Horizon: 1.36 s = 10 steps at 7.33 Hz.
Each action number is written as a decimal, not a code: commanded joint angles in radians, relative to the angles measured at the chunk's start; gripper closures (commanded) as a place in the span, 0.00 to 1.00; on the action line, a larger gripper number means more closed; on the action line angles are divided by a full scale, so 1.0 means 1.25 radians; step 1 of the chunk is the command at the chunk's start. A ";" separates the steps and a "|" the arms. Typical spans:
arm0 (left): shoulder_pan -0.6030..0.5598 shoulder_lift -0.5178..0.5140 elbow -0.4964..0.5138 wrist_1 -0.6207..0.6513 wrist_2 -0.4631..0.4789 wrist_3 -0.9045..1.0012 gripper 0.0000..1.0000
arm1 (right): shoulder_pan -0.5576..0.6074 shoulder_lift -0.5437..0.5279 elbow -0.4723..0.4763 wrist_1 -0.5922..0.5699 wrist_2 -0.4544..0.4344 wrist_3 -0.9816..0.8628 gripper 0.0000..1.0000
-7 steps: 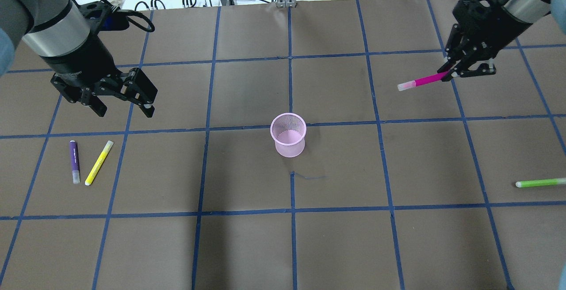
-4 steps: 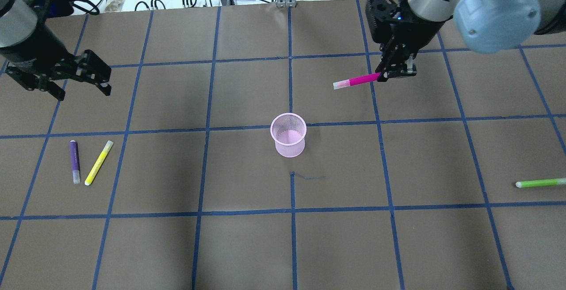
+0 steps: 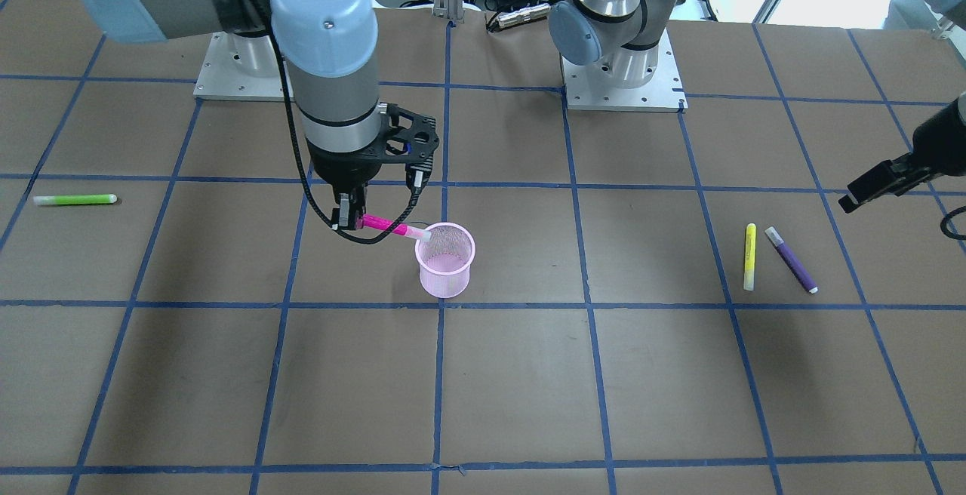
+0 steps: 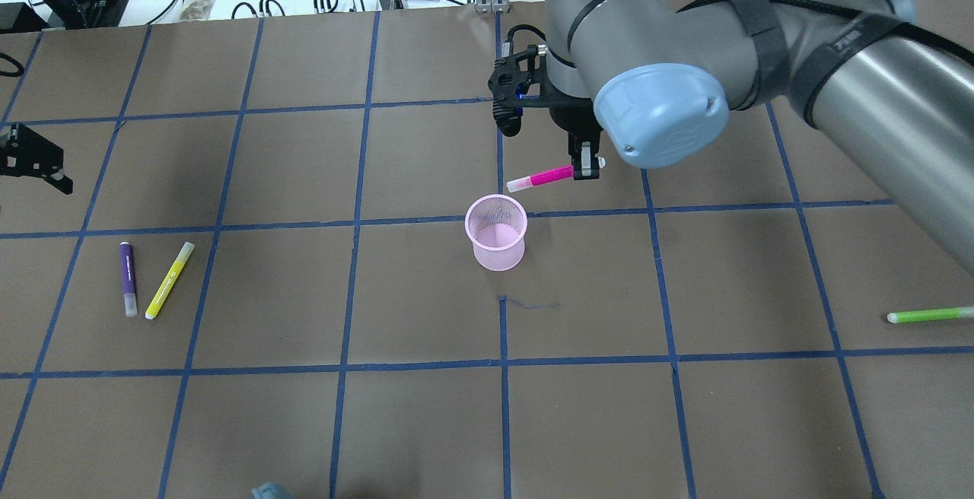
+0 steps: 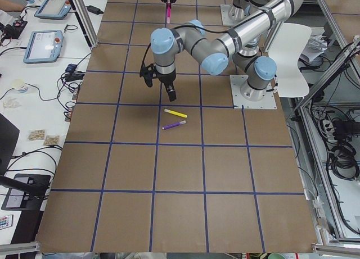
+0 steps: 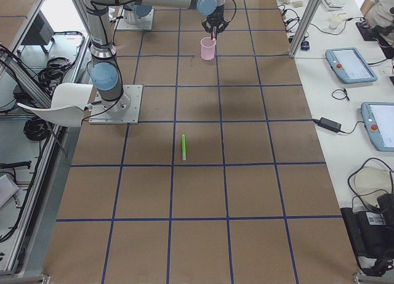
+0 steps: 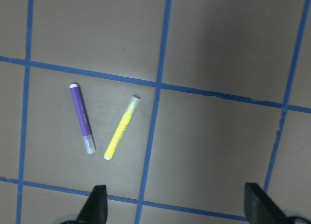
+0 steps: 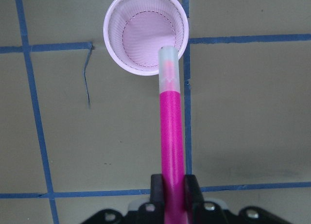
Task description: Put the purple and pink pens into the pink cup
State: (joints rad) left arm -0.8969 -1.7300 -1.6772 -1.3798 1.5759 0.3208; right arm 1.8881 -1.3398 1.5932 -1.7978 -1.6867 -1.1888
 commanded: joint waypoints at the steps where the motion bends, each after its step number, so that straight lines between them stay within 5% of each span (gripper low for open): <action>1: 0.024 -0.090 -0.064 0.168 0.000 0.004 0.00 | 0.088 0.048 -0.003 -0.004 -0.120 0.115 0.89; 3: 0.024 -0.145 -0.116 0.284 0.003 0.005 0.00 | 0.135 0.090 -0.003 -0.018 -0.167 0.151 0.88; 5: 0.024 -0.194 -0.114 0.298 -0.002 0.002 0.02 | 0.156 0.126 -0.004 -0.044 -0.169 0.175 0.84; 6: 0.024 -0.215 -0.108 0.311 0.000 0.002 0.09 | 0.156 0.128 -0.003 -0.045 -0.167 0.175 0.57; 7: 0.024 -0.236 -0.108 0.332 -0.002 0.000 0.12 | 0.155 0.132 -0.006 -0.075 -0.163 0.174 0.04; 10: 0.023 -0.271 -0.109 0.342 -0.002 -0.007 0.23 | 0.115 0.101 -0.029 -0.079 -0.158 0.160 0.00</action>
State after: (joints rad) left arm -0.8675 -2.0546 -1.8121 -0.9564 1.5740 0.3159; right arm 2.0584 -1.1904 1.5776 -1.8958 -1.8877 -0.9809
